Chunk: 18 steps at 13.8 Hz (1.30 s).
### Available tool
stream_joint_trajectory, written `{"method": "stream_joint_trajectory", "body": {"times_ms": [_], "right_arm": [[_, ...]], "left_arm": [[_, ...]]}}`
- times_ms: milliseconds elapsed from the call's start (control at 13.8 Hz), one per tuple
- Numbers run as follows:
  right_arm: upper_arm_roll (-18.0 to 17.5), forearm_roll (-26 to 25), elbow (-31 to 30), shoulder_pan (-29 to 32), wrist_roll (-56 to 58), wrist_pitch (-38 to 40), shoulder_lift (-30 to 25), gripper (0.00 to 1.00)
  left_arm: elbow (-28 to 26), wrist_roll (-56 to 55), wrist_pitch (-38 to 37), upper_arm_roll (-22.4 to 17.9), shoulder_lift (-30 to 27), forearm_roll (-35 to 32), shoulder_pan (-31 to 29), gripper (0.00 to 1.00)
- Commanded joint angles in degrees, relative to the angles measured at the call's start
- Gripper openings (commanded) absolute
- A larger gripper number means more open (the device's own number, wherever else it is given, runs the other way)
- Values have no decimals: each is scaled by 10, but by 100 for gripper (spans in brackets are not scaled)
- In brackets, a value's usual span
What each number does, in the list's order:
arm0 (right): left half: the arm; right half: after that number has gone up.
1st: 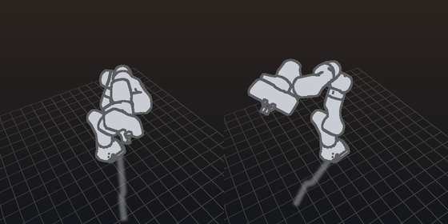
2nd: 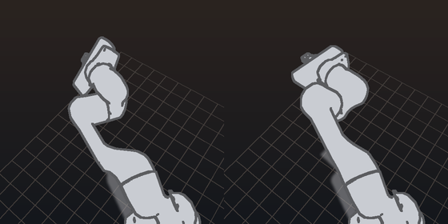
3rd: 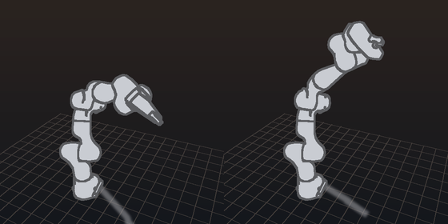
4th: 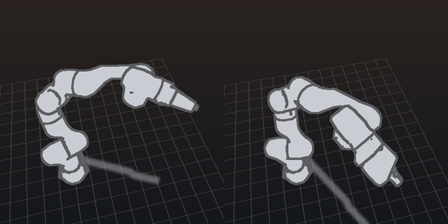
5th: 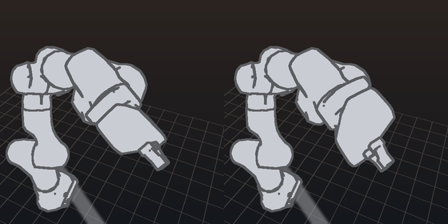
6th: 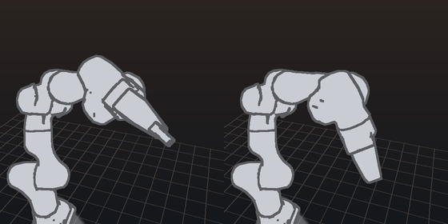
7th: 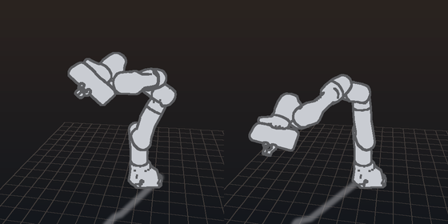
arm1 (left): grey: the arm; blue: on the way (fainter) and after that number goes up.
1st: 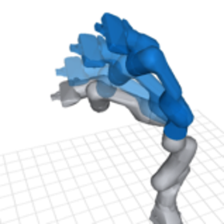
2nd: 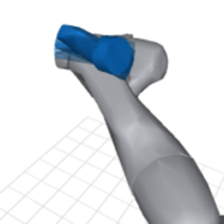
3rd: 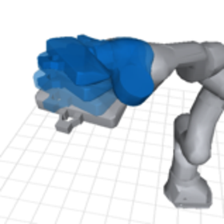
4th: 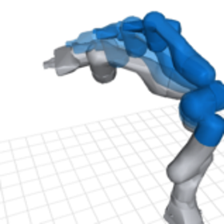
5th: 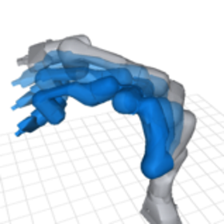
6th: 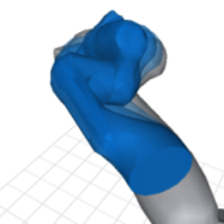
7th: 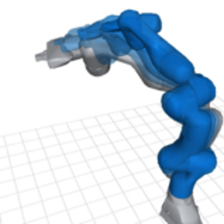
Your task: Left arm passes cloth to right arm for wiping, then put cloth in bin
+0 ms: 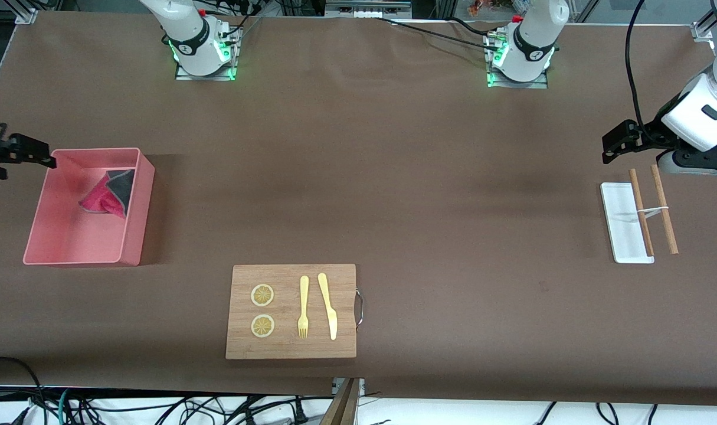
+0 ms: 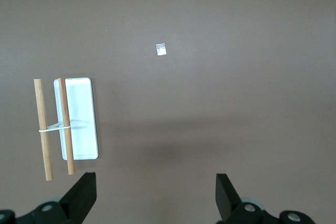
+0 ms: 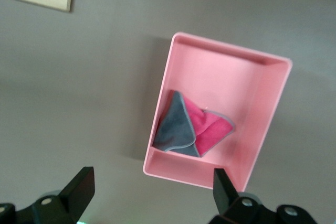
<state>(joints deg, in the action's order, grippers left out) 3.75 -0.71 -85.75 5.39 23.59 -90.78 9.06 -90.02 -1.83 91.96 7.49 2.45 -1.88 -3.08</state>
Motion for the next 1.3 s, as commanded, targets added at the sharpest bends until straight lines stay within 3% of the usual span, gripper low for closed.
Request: {"method": "stream_joint_trajectory", "body": {"times_ms": [0,217,434,651,1229], "right_arm": [[-3,-6,16,8,7,17,-32,100],[-8,-24,15,9,1,33,-47,100],[-51,-39,15,9,-152,74,-55,100],[-85,-35,15,9,-184,81,-55,100],[-73,-35,16,9,-179,84,-49,100]], "left_arm": [[-4,-4,-5,2,-8,7,-3,100],[-5,-4,-6,2,-8,7,-3,100],[-5,-4,-6,2,-8,7,-3,100],[-4,-4,-6,2,-8,7,-3,100],[-4,-4,-6,2,-8,7,-3,100]]}}
